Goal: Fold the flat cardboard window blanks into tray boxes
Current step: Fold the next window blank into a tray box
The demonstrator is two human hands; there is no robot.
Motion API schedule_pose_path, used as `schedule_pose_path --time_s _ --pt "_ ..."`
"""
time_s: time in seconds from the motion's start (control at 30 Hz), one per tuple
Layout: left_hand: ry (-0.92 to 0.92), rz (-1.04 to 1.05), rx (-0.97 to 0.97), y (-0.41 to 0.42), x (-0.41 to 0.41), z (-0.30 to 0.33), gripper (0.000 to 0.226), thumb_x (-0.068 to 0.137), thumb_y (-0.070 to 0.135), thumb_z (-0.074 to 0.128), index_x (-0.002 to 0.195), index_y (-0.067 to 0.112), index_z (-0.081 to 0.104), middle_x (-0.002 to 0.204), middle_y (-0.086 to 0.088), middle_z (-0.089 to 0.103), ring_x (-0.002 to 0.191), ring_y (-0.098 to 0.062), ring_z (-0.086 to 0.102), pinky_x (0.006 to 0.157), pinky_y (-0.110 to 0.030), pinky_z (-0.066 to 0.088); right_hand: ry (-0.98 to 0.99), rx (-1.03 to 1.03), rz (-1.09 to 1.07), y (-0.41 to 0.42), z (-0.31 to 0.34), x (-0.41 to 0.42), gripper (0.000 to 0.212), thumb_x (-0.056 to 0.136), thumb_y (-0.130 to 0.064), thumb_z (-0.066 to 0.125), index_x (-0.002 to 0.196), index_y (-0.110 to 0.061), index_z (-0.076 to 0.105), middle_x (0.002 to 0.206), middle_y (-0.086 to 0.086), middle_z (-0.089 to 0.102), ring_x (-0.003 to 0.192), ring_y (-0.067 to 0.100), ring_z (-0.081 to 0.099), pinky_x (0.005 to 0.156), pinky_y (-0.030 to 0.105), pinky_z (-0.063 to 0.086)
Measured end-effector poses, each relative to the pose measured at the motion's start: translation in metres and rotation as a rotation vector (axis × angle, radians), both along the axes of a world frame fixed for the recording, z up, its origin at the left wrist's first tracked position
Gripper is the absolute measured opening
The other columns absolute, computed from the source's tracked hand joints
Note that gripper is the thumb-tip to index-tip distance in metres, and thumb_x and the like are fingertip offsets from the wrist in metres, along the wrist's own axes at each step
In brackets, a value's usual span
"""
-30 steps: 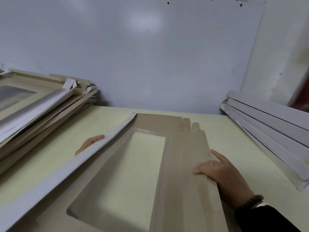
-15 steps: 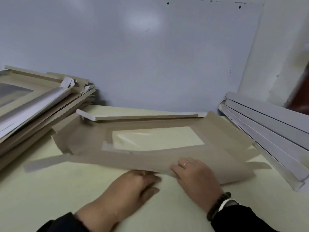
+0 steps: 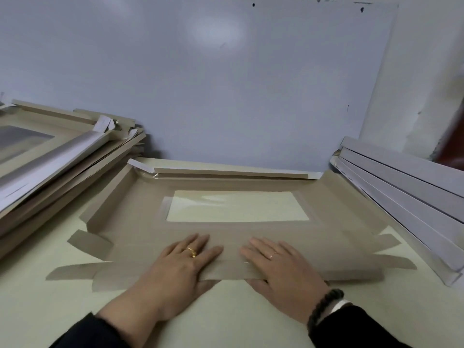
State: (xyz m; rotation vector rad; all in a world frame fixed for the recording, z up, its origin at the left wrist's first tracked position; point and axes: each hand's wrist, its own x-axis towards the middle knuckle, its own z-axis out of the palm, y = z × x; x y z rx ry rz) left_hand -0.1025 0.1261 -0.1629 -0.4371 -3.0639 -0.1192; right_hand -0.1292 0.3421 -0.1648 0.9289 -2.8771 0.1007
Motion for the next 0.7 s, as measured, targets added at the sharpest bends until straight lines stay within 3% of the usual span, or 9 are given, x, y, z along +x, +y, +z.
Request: schedule_pose_path --time_s 0.07,0.13,0.33,0.47,0.57,0.63,0.7 --pt "-0.076 0.045 -0.014 -0.014 -0.002 0.001 0.098 0.055 0.089 -0.002 0.143 0.048 -0.004 0.155 0.013 -0.013 0.142 -0.006 -0.014 0.113 -0.025 -0.003 -0.069 0.026 -0.033 0.016 -0.001 -0.005 0.06 0.091 -0.06 0.027 0.145 -0.042 0.007 0.155 -0.016 -0.003 0.141 0.0 -0.003 0.113 0.027 -0.001" --pt "-0.144 0.095 0.01 -0.028 0.001 0.003 0.115 0.038 0.097 -0.007 0.142 0.049 -0.006 0.154 0.015 -0.015 0.141 -0.005 -0.015 0.113 -0.026 -0.003 -0.104 0.055 -0.053 0.034 -0.001 -0.009 0.064 0.089 -0.064 0.027 0.144 -0.045 0.003 0.154 -0.018 -0.008 0.14 -0.001 -0.008 0.112 0.025 -0.003" --pt "-0.174 0.188 0.142 -0.072 0.005 0.008 0.121 0.027 0.097 0.019 0.138 0.054 0.002 0.148 0.028 -0.008 0.141 -0.001 -0.008 0.114 -0.026 0.002 -0.105 0.048 -0.146 0.092 0.002 -0.011 0.064 0.088 -0.063 0.031 0.141 -0.047 0.001 0.147 -0.025 -0.01 0.138 -0.006 -0.007 0.114 0.02 -0.001" --pt "-0.176 0.139 0.336 -0.1 0.005 0.009 0.093 0.043 0.087 0.047 0.126 0.056 0.017 0.142 0.031 0.007 0.138 0.004 0.004 0.115 -0.025 0.009 -0.108 -0.048 -0.235 0.128 0.003 -0.009 0.064 0.086 -0.059 0.036 0.141 -0.041 0.008 0.145 -0.024 -0.001 0.138 -0.004 0.004 0.111 0.015 0.002" --pt "-0.144 0.134 0.576 -0.116 0.005 0.01 0.064 0.057 0.063 0.076 0.115 0.049 0.053 0.136 0.028 0.034 0.132 0.008 0.021 0.107 -0.014 0.014 -0.141 -0.156 -0.302 0.145 0.006 -0.005 0.062 0.08 -0.057 0.041 0.138 -0.041 0.024 0.139 -0.026 0.014 0.135 -0.003 0.016 0.106 0.011 0.007" --pt "-0.135 0.138 0.792 -0.12 0.005 0.01 0.032 0.059 0.042 0.084 0.09 0.037 0.074 0.118 0.023 0.06 0.123 0.01 0.037 0.102 -0.014 0.025 -0.116 -0.251 -0.328 0.151 0.007 -0.002 0.053 0.08 -0.05 0.049 0.132 -0.041 0.04 0.137 -0.025 0.03 0.129 -0.003 0.028 0.104 0.013 0.014" --pt "-0.097 0.179 0.911 -0.123 0.005 0.008 0.015 0.061 0.03 0.081 0.074 0.022 0.078 0.098 0.018 0.071 0.108 0.009 0.054 0.088 -0.009 0.039 -0.03 -0.409 -0.346 0.152 0.006 0.0 0.03 0.082 -0.035 0.059 0.111 -0.033 0.065 0.12 -0.025 0.055 0.114 0.0 0.046 0.094 0.007 0.025"
